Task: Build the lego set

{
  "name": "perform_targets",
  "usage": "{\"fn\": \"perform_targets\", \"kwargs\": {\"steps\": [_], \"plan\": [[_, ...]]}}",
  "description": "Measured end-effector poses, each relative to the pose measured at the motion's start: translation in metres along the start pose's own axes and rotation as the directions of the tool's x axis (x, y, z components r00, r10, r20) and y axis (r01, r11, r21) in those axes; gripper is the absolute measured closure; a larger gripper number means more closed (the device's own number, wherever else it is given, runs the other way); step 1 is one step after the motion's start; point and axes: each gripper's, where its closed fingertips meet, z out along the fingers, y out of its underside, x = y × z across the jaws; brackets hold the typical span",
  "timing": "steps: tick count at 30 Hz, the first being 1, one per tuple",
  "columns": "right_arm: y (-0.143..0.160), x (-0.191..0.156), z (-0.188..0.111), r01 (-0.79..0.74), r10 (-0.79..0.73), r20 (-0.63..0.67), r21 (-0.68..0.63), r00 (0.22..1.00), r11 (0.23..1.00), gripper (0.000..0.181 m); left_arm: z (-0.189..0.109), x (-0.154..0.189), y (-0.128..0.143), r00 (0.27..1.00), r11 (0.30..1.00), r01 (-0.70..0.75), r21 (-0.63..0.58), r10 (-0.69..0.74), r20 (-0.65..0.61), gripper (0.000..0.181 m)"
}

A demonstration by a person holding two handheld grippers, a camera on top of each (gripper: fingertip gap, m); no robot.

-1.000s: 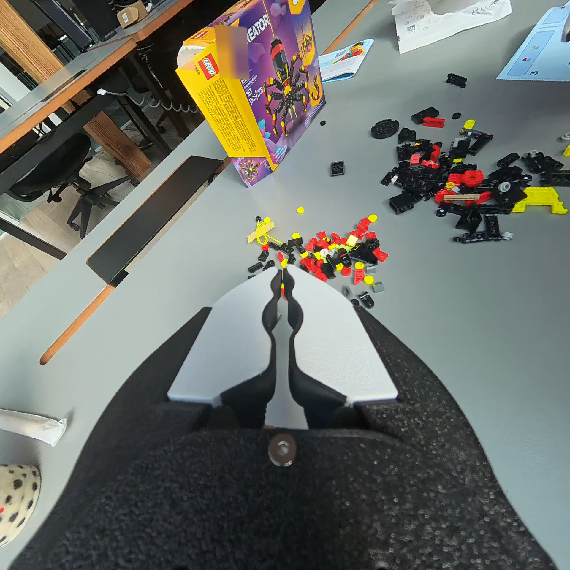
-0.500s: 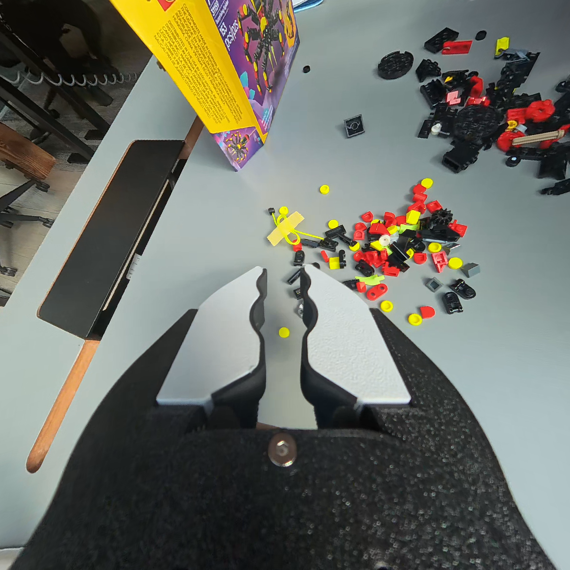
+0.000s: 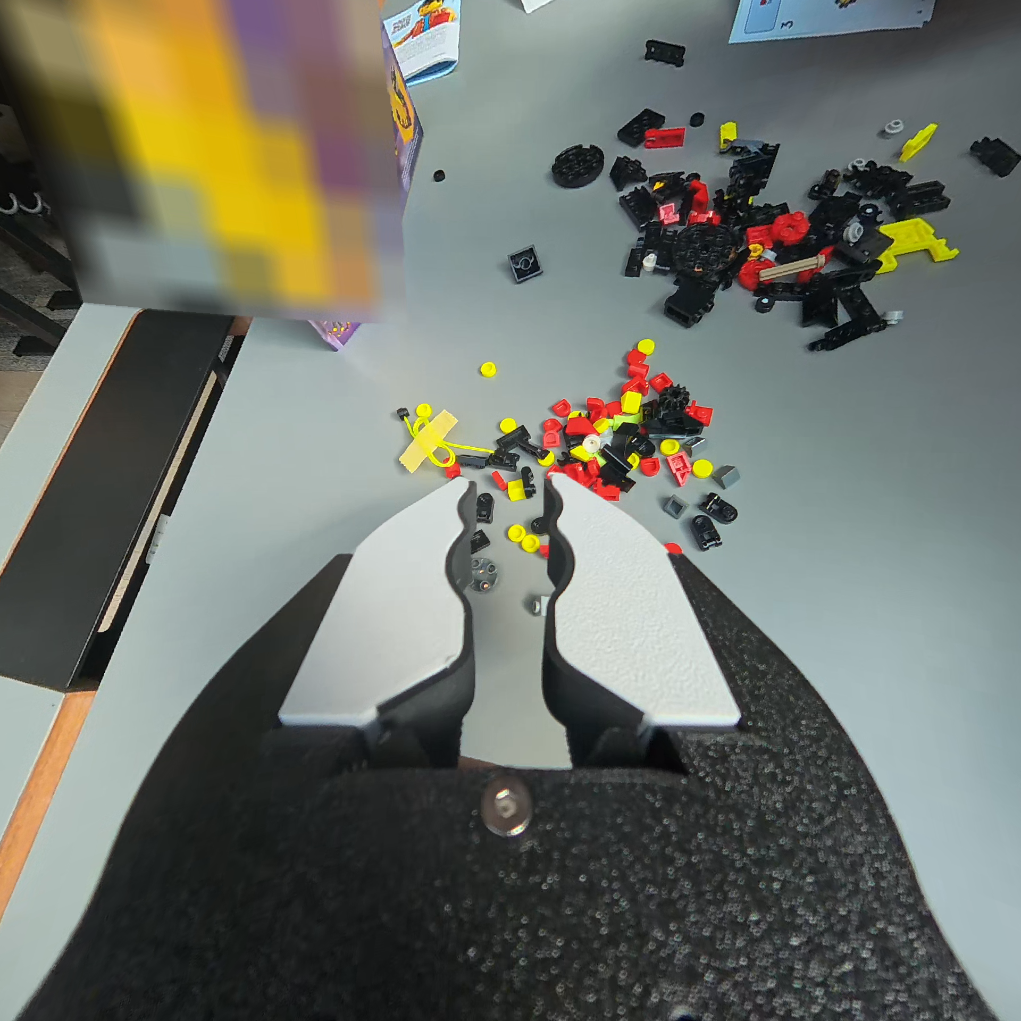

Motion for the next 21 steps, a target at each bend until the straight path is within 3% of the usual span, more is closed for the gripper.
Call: {"fn": "perform_targets", "kwargs": {"steps": [8, 15, 21], "plan": [[0.004, -0.005, 0.003, 0.017, -0.017, 0.014, -0.026, 1.0, 1.0, 0.156, 0.0, 0.009, -0.009, 0.999, 1.0, -0.003, 0.023, 0.004, -0.042, 0.158], [0.005, -0.004, 0.003, 0.024, -0.024, 0.004, -0.029, 1.0, 0.999, 0.158, -0.002, 0.026, -0.043, 0.994, 0.993, -0.099, 0.062, 0.101, -0.042, 0.16], [0.005, -0.002, 0.003, 0.019, -0.019, -0.003, -0.032, 1.0, 0.999, 0.159, 0.003, 0.039, -0.057, 0.988, 0.987, -0.143, 0.075, 0.147, -0.051, 0.162]]}}
